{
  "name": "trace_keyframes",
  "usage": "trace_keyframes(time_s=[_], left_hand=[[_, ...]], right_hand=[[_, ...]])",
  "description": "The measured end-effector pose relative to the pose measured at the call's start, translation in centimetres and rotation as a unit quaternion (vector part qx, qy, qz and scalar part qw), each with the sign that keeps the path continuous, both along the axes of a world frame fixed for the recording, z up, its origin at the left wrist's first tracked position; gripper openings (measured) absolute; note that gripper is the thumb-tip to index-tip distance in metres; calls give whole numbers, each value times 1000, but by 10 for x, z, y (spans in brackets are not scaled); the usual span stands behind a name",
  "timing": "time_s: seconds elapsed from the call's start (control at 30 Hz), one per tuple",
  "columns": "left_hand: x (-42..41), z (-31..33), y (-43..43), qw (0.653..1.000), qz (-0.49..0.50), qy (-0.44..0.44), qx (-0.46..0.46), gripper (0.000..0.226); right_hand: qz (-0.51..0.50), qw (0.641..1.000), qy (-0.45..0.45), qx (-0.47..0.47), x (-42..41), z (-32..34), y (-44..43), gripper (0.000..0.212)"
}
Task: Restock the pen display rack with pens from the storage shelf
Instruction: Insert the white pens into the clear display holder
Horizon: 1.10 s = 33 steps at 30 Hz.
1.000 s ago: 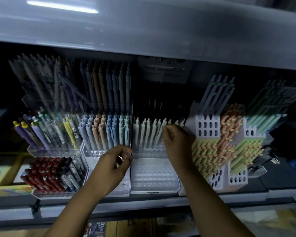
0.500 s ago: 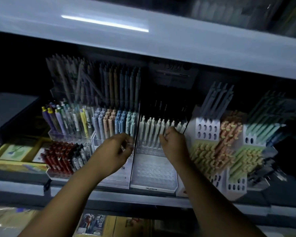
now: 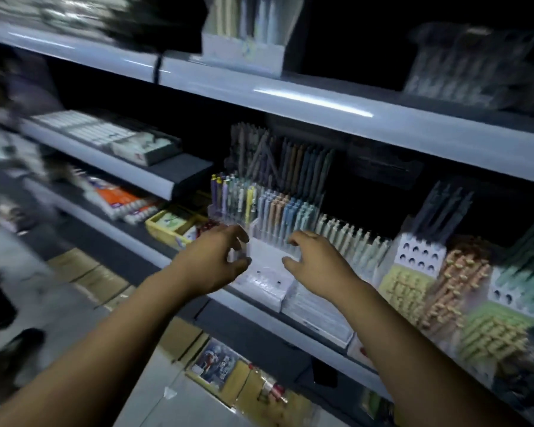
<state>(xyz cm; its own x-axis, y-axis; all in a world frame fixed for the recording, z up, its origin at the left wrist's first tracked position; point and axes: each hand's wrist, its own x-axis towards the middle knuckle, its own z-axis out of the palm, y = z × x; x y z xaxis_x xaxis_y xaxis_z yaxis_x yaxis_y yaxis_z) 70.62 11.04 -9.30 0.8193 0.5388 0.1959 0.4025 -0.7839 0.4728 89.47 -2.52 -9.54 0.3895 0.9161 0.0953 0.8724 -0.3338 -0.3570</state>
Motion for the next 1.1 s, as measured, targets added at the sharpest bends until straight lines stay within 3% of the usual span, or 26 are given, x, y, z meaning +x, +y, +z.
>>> trace_keyframes(time_s=[0.1, 0.23, 0.4, 0.7, 0.9, 1.1], left_hand=[[-55, 12, -2, 997, 72, 23, 1, 47], [-141, 18, 3, 986, 162, 43, -1, 38], [-266, 25, 10, 965, 258, 48, 13, 37], [-546, 38, 26, 898, 437, 58, 7, 37], [-726, 45, 57, 865, 496, 77, -24, 37], [-865, 66, 138, 853, 518, 67, -17, 42]], right_hand=[[80, 996, -12, -30, -47, 19, 20, 40], [172, 984, -39, -15, -118, 32, 58, 29], [278, 959, -57, -1, -229, 45, 113, 38], [453, 890, -58, -2, -517, 60, 209, 40], [496, 868, -15, 16, -716, 70, 261, 44], [510, 860, -6, 30, -851, 74, 348, 45]])
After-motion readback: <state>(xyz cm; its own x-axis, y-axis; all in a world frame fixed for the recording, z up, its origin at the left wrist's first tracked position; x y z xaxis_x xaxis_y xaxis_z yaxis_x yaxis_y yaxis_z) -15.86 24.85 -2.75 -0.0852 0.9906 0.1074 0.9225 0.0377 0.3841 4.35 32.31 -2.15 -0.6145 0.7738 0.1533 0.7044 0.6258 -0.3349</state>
